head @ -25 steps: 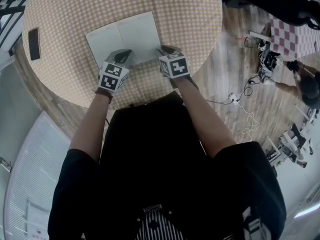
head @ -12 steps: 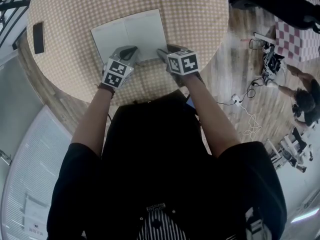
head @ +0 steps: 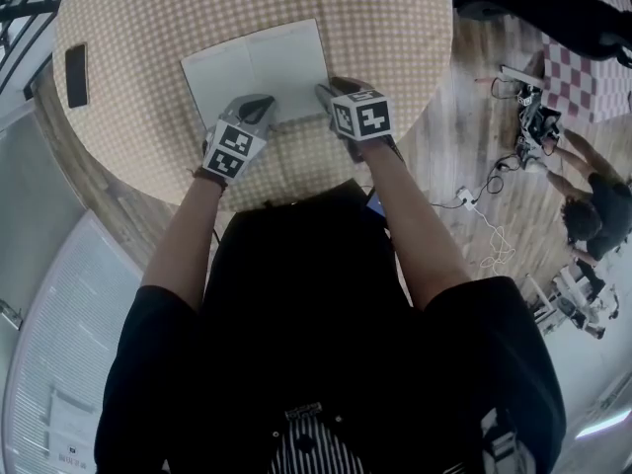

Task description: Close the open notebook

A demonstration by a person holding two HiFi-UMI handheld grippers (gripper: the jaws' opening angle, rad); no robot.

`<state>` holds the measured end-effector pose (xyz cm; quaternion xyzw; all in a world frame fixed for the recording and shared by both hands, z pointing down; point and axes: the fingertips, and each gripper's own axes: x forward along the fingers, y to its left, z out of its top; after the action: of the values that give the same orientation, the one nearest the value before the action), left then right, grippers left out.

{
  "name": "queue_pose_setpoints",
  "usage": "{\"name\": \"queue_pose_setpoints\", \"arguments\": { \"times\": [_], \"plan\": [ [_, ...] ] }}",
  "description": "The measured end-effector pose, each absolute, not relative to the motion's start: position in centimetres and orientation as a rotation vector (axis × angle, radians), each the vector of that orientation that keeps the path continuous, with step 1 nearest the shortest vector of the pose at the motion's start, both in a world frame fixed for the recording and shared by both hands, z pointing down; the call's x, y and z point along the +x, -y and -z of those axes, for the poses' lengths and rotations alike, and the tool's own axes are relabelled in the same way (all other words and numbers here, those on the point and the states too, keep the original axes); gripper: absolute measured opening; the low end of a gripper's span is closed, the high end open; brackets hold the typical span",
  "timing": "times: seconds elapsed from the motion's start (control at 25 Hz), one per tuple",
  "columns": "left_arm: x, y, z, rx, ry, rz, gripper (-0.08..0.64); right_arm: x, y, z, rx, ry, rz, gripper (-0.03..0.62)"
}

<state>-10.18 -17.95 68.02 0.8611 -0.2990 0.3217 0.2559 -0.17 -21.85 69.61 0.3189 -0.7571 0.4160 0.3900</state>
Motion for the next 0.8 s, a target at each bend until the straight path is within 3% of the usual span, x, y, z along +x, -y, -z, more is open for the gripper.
{"name": "queue_pose_setpoints", "arguments": {
  "times": [0.52,0.8],
  "plan": [
    [-10.1,18.2,-67.5,2.35,0.788,-0.813,0.002,-3.0,20.8,-65.6,0.591,2.059,-1.341,0.161],
    [-10.6,17.7,-67.6,2.314,0.771,-0.777,0.002,-5.9,19.9,-61.2,0.519,2.172,-1.304,0.161]
  ]
}}
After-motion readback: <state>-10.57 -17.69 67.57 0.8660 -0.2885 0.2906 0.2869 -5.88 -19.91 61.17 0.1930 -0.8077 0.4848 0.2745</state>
